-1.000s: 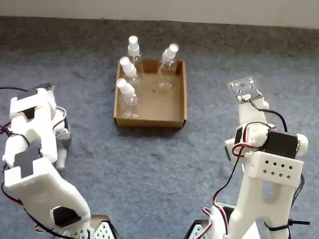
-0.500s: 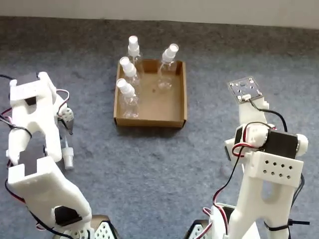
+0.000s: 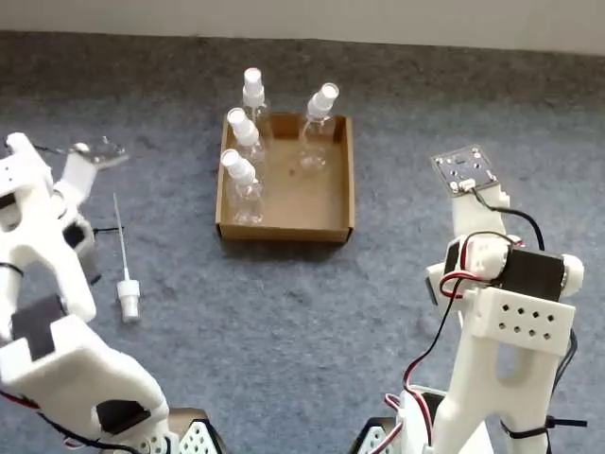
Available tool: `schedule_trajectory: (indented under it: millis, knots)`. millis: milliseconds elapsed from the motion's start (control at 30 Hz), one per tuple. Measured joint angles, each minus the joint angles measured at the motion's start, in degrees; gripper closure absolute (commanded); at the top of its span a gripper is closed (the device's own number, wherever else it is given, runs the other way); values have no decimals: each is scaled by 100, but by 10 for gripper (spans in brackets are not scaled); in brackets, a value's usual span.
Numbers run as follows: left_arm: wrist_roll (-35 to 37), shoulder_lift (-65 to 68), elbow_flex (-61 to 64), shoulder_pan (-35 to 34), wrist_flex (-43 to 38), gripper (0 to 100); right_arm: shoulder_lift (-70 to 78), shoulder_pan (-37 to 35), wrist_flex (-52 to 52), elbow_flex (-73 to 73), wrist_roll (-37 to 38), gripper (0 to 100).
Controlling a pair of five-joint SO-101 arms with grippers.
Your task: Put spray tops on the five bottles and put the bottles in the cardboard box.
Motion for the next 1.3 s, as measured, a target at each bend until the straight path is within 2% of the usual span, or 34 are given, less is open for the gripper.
schedule_trajectory:
  millis: [100,200,300,533,600,767,833,1033,1133,1200,1300]
  knots:
    - [-1160,-686,941,18,-53,886,0,9,0,0,0,889]
    - [-1398,-1424,1908,9,-686,884,0,0,0,0,0,889]
    - [-1398,-2066,2919,18,-1846,887,0,0,0,0,0,889]
    - [-1398,-2910,5618,26,-5169,888,0,0,0,0,0,889]
    - [-1398,-3121,6171,105,-5565,888,0,9,0,0,0,889]
    - [-1310,-3754,6752,870,-5591,888,0,0,0,0,0,889]
    - [-818,-3895,6778,1380,-5495,888,0,0,0,0,0,889]
    - [1767,-4026,6778,2884,-5468,887,0,0,0,0,0,889]
    - [2760,-4035,6743,3411,-5459,885,0,0,0,0,0,889]
    - [3244,-4035,6558,3578,-5451,884,0,0,0,0,0,889]
    - [3420,-4044,6057,3578,-5284,884,0,0,0,0,0,889]
